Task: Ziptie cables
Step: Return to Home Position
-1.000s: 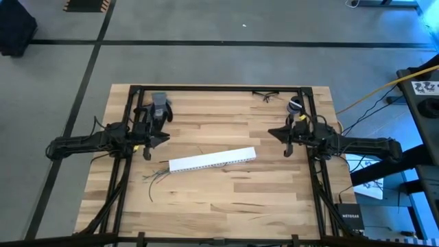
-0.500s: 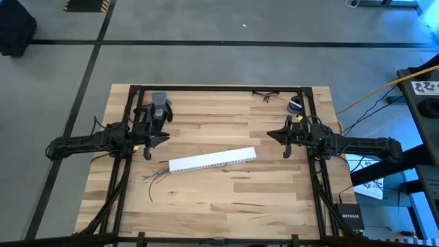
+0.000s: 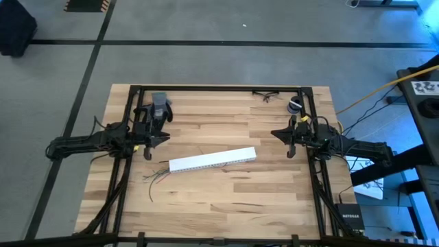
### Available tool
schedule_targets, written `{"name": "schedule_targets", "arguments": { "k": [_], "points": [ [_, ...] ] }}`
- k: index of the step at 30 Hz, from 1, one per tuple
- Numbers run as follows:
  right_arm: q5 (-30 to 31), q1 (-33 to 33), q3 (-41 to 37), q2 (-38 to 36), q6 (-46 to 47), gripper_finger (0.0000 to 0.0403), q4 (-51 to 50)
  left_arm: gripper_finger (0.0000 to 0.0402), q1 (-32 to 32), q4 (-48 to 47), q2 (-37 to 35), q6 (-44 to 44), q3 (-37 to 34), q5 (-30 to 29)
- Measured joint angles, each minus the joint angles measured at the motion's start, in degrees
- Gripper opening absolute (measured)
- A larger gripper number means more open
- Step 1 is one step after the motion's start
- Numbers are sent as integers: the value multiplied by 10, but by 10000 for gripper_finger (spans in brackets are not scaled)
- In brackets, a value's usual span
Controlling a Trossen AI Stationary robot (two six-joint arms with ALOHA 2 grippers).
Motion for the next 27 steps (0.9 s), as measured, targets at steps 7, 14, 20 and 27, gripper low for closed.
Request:
{"name": "schedule_targets", "arguments": {
  "k": [7, 14, 20, 27],
  "points": [
    [-16, 1, 0, -3, -5, 1, -4, 54, 0, 0, 1, 0, 0, 0],
    [-18, 1, 0, 2, -2, 1, -4, 54, 0, -1, 2, 0, 0, 0],
    [-18, 1, 0, 2, -2, 1, -5, 54, 0, -1, 1, 0, 0, 0],
    [-18, 1, 0, 2, -1, 1, -5, 54, 0, -1, 1, 0, 0, 0]
  ]
}}
